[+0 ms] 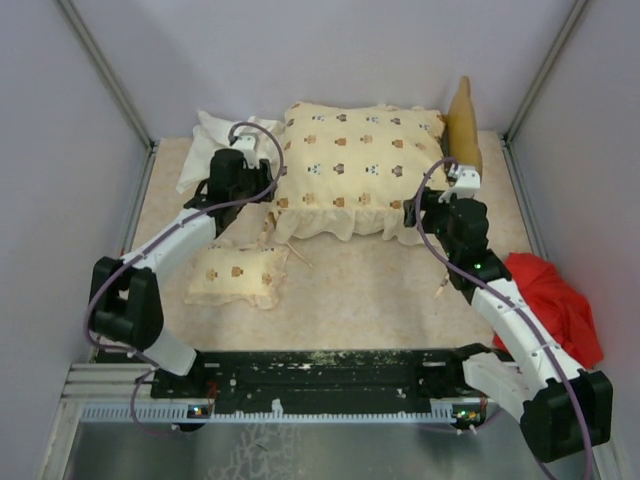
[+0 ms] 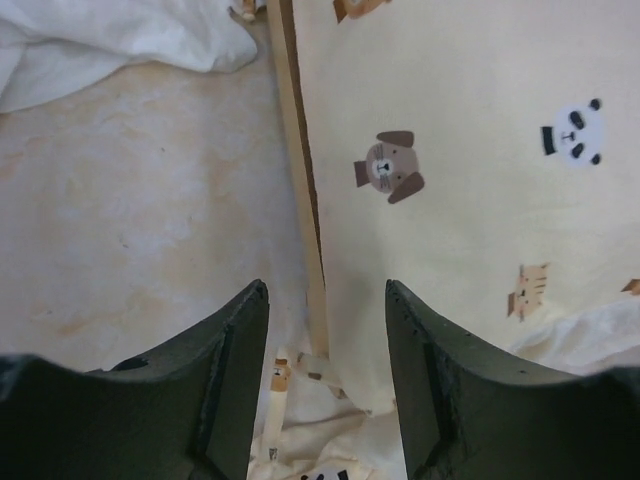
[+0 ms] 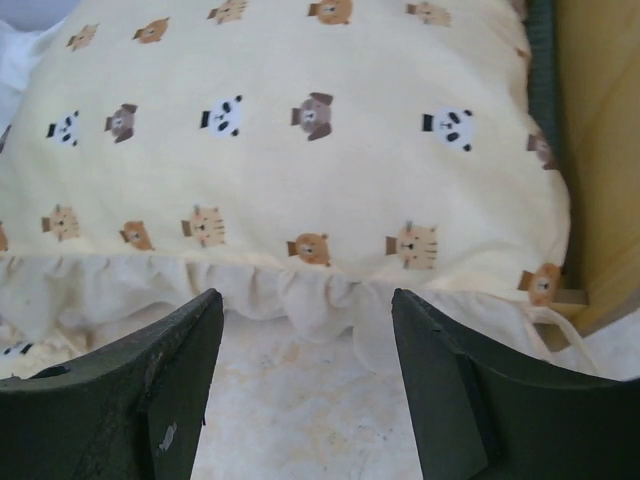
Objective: Set up the pet bed
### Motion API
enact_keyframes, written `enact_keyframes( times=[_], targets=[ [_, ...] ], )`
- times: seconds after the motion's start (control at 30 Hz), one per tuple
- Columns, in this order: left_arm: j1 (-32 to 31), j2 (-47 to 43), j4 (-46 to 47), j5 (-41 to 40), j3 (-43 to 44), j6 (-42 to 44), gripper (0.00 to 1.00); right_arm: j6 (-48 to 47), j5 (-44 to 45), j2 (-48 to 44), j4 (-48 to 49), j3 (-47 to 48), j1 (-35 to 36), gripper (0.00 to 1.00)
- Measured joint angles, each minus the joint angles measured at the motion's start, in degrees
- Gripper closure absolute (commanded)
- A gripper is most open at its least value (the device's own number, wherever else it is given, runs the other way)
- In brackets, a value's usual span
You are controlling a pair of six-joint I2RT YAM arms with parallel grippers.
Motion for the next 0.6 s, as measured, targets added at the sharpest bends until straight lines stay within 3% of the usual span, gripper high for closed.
enact_keyframes(
  times=[0.13,0.37,0.43,0.6],
  targets=[
    [1.66,4.87,-0.57,4.83,0.79,-0.09,0.51,0.5,-3.61,-0.42,-0.68,0.0,0.9,0.27],
    [1.97,5.25,-1.75,12.02,-1.01,-3.76,0.54,5.49,0.66,-3.3,-8.37,2.89,0.9,0.12],
    [1.99,3.96,-1.88,13.0,-2.6,-5.46,0.51,6.05,0.66,-4.39,-9.44,4.35,0.92,0.02],
    [1.97,-1.75,-5.31,9.22,-3.69,-11.06,0.4,9.55,1.09,-7.82,-9.07,4.42,0.92,0.01]
  ],
)
